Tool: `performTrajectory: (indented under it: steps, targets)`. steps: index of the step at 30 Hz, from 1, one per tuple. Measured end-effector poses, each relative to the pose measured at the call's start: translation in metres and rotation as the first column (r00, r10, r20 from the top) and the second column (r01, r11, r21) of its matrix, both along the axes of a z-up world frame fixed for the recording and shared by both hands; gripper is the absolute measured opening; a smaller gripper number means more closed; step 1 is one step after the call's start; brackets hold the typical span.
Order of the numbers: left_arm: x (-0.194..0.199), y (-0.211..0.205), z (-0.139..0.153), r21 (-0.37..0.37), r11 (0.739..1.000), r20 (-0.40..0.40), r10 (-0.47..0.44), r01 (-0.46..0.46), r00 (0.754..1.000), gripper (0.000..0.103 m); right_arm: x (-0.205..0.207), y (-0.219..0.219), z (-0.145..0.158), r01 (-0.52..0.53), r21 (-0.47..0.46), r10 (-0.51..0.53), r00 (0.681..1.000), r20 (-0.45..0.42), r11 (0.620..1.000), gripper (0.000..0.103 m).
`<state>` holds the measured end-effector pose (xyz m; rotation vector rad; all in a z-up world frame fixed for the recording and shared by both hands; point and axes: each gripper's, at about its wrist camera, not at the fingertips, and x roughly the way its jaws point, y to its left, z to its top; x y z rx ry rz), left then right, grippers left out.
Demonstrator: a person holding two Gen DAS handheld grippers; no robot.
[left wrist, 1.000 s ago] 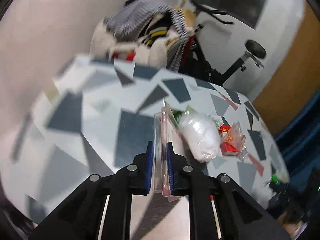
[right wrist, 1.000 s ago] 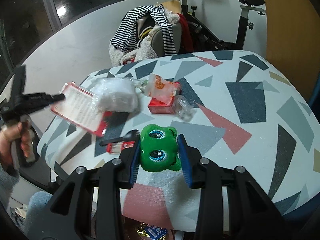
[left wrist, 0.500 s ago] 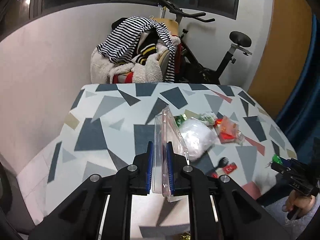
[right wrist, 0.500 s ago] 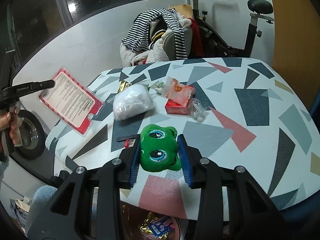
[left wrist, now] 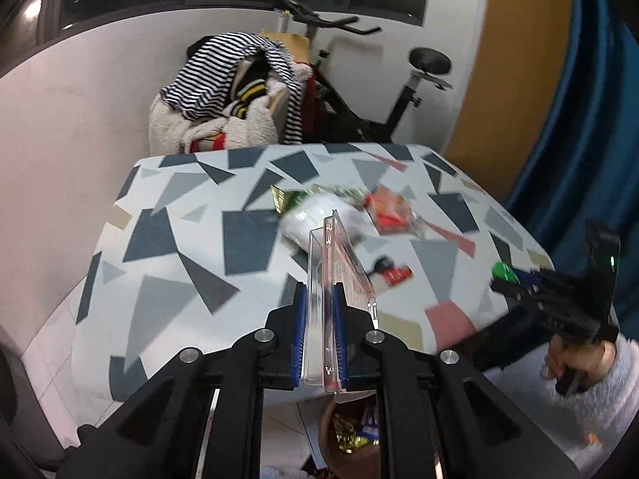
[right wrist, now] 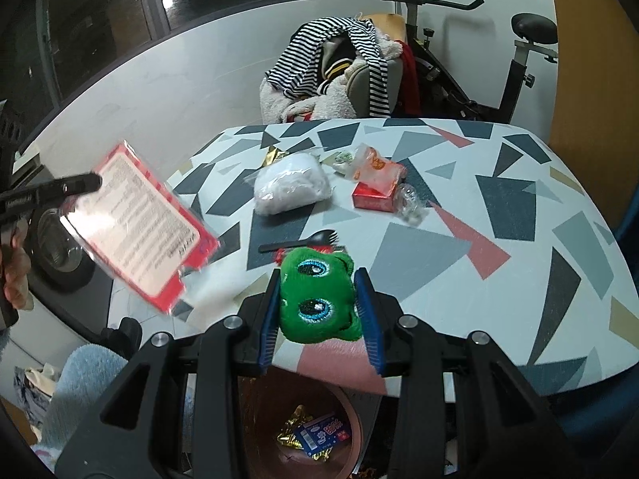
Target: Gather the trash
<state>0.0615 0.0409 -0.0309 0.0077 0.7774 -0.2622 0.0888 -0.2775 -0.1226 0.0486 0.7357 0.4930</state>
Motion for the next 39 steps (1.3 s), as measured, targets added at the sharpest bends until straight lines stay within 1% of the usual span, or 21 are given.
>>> performTrajectory:
  steps: [4,7,11,15,21,26,29,30,31,32,33,34,36,38,39]
  targets:
    - [-0.025,-0.012,-0.017,-0.013,0.999,-0.028,-0.032,0.031,0.999,0.013,-0.014,0.000,-0.002,-0.006,0.002,0.006,1.000,-0.003,1.000,0.038]
    - [-0.044,-0.023,-0.031,0.002,0.998,-0.037,-0.062,0.062,0.997,0.013,-0.024,-0.001,-0.008,-0.014,0.002,0.014,1.000,-0.012,1.000,0.038]
    - [-0.062,-0.037,-0.056,0.034,0.994,-0.059,-0.099,0.101,0.993,0.013,-0.034,-0.002,-0.020,-0.021,-0.005,0.021,0.999,-0.033,1.000,0.038]
    - [-0.072,-0.054,-0.089,0.096,0.984,-0.098,-0.138,0.147,0.986,0.013,-0.039,-0.005,-0.030,-0.019,0.001,0.019,0.998,-0.053,1.000,0.038]
    - [-0.070,-0.074,-0.143,0.151,0.971,-0.171,-0.161,0.187,0.972,0.013,-0.041,-0.008,-0.045,-0.014,0.009,0.014,0.996,-0.084,1.000,0.038]
    - [-0.058,-0.082,-0.179,0.155,0.971,-0.232,-0.143,0.182,0.962,0.013,-0.039,-0.010,-0.056,-0.004,0.011,0.005,0.994,-0.113,1.000,0.038]
    - [-0.053,-0.087,-0.195,0.157,0.968,-0.260,-0.152,0.197,0.954,0.015,-0.038,-0.012,-0.062,0.002,0.011,-0.001,0.992,-0.128,1.000,0.038]
    - [-0.052,-0.087,-0.198,0.148,0.968,-0.264,-0.159,0.203,0.951,0.017,-0.038,-0.012,-0.063,0.003,0.011,-0.001,0.991,-0.132,1.000,0.038]
    - [-0.051,-0.087,-0.199,0.143,0.969,-0.260,-0.158,0.200,0.952,0.029,-0.038,-0.012,-0.065,0.003,0.010,-0.002,0.991,-0.135,1.000,0.038]
    - [-0.051,-0.086,-0.199,0.135,0.972,-0.251,-0.155,0.193,0.955,0.047,-0.038,-0.012,-0.067,0.003,0.010,-0.002,0.990,-0.139,1.000,0.038]
    - [-0.052,-0.084,-0.196,0.121,0.975,-0.238,-0.153,0.185,0.959,0.053,-0.039,-0.012,-0.068,0.003,0.010,-0.002,0.990,-0.143,1.000,0.038]
    - [-0.053,-0.082,-0.192,0.106,0.978,-0.223,-0.150,0.177,0.963,0.058,-0.039,-0.011,-0.071,0.002,0.009,-0.001,0.989,-0.148,1.000,0.038]
    - [-0.054,-0.078,-0.183,0.091,0.984,-0.200,-0.135,0.156,0.970,0.062,-0.040,-0.009,-0.075,-0.001,0.008,0.002,0.987,-0.159,1.000,0.038]
    - [-0.057,-0.072,-0.171,0.065,0.989,-0.166,-0.117,0.129,0.979,0.069,-0.041,-0.005,-0.081,-0.008,0.005,0.009,0.985,-0.170,1.000,0.038]
    - [-0.059,-0.069,-0.165,0.056,0.992,-0.146,-0.103,0.112,0.984,0.071,-0.043,-0.002,-0.085,-0.015,0.001,0.015,0.984,-0.176,1.000,0.038]
